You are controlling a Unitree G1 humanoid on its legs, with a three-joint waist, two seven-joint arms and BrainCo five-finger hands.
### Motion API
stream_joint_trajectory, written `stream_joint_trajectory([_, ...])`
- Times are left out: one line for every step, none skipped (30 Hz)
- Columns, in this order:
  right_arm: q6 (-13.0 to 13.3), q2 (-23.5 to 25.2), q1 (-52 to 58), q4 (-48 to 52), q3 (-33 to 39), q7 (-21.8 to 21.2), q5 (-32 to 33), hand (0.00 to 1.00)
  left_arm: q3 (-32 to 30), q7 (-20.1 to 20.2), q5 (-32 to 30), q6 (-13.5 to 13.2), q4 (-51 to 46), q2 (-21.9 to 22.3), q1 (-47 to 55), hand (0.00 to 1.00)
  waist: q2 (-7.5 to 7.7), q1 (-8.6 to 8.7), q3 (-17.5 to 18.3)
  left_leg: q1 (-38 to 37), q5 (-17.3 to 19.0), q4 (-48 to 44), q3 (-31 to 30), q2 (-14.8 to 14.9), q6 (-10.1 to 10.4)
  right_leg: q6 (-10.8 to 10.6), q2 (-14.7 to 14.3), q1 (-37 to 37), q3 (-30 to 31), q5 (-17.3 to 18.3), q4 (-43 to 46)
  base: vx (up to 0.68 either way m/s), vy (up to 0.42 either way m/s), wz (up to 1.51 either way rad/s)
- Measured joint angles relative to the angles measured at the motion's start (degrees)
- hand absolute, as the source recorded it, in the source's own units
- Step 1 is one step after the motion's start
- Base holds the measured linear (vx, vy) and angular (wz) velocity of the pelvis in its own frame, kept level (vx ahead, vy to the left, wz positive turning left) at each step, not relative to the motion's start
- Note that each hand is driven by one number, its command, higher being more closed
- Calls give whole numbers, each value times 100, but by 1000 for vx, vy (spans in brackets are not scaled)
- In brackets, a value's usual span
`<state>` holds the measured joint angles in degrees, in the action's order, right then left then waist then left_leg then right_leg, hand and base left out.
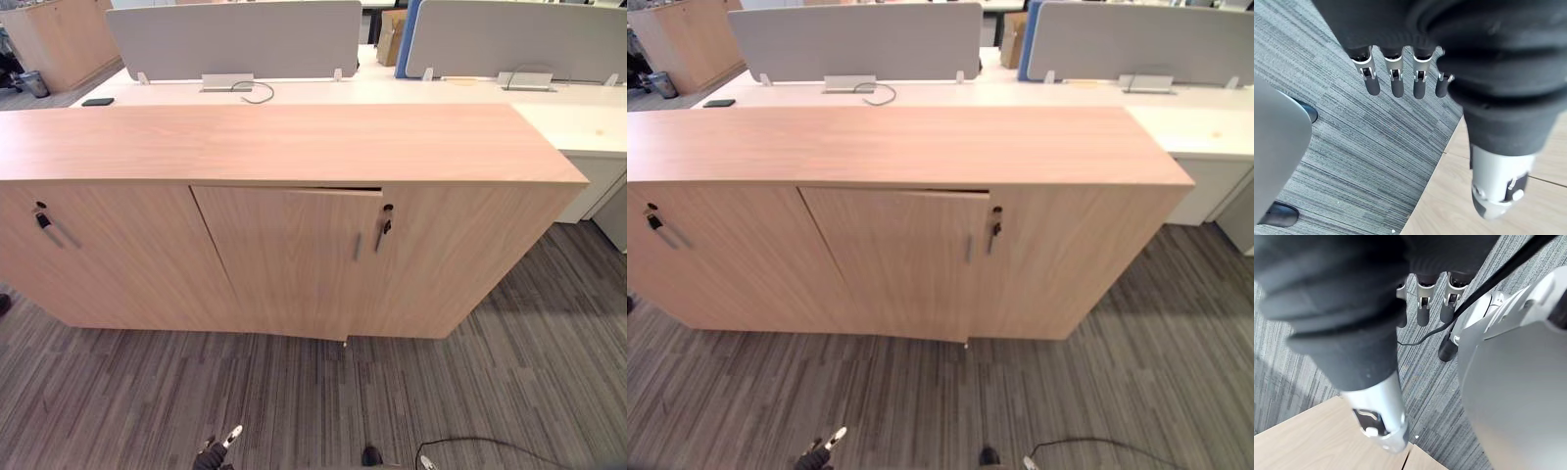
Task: Walk over to the cabinet, pick up the folder, carry it to the office cabinet, place the folder inside the office cabinet, then close the office cabinet door
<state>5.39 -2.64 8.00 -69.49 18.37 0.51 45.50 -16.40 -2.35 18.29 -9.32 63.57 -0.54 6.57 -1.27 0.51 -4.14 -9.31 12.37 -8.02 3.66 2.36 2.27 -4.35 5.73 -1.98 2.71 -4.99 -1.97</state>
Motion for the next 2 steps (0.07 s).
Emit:
stream_joint_trajectory([0,14,33,-4,29,-8,-2,0,-33,2,89,2,30,1,0,0,16,7,62,-21,0,6,-3,38,1,-2,-31,-45,-57,-2,-72,166,-9,-8])
stream_joint_trajectory([-1,14,47,-4,30,-11,-6,0,-32,2,157,2,37,2,1,0,15,7,74,-57,1,17,-2,52,3,-2,-42,-90,-78,-2,-116,55,-4,-4])
